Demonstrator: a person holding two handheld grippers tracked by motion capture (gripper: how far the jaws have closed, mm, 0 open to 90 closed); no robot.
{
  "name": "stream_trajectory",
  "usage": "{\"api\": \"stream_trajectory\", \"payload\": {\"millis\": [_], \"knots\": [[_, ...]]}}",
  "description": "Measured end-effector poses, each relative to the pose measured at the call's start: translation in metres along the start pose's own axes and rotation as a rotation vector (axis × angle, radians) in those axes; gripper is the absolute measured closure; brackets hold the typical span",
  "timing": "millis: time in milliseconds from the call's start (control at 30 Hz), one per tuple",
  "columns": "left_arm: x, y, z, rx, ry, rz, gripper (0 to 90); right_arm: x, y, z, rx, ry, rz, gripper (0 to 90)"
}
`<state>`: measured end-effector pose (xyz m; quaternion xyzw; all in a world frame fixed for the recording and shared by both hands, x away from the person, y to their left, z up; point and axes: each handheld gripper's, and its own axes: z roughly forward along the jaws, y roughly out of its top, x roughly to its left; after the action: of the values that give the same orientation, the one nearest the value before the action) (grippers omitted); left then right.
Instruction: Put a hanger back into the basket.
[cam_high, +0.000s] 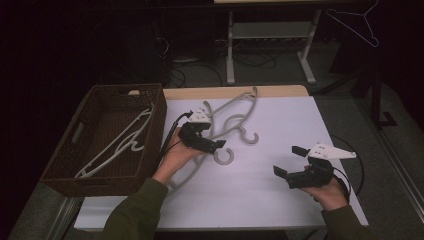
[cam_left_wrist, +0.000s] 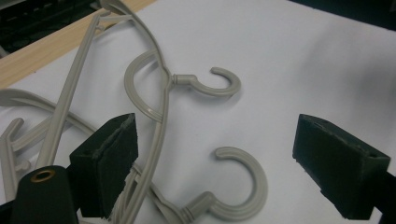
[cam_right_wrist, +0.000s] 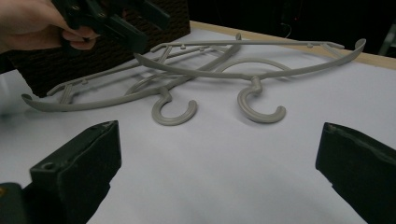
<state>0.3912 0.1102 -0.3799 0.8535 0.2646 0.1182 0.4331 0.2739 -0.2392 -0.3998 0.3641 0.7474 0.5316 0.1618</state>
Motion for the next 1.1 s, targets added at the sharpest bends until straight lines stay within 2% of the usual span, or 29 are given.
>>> {"api": "stream_trajectory", "payload": {"millis": [33,267,433,567,667,767,833,1100], "knots": [[0.0,0.0,0.002,-0.003,0.002,-0.008,14.1,0.0,0.0,0.0,0.0,0.001,-0.001,0.0],[0.006,0.001,0.023,0.041,0.014,0.006,19.3,-0.001,0.001,0.0,-0.005,0.002,-0.001,0.0],[0.013,0.005,0.036,0.065,0.016,0.006,27.0,-0.001,0.0,-0.001,-0.006,0.003,-0.001,0.0],[0.019,0.008,0.045,0.088,0.024,0.024,31.1,-0.001,0.001,-0.002,-0.008,0.006,0.004,0.0],[0.023,0.011,0.05,0.096,0.031,0.013,32.2,-0.001,0.001,-0.002,-0.013,0.005,0.006,0.0],[0.028,0.013,0.053,0.125,0.037,0.025,32.6,-0.001,0.001,-0.003,-0.013,0.007,0.009,0.0],[0.03,0.014,0.057,0.136,0.034,0.009,33.4,-0.002,0.001,-0.003,-0.014,0.008,0.01,0.0],[0.038,0.018,0.065,0.183,0.048,0.029,34.7,-0.003,0.001,-0.004,-0.02,0.008,0.008,0.0]]}}
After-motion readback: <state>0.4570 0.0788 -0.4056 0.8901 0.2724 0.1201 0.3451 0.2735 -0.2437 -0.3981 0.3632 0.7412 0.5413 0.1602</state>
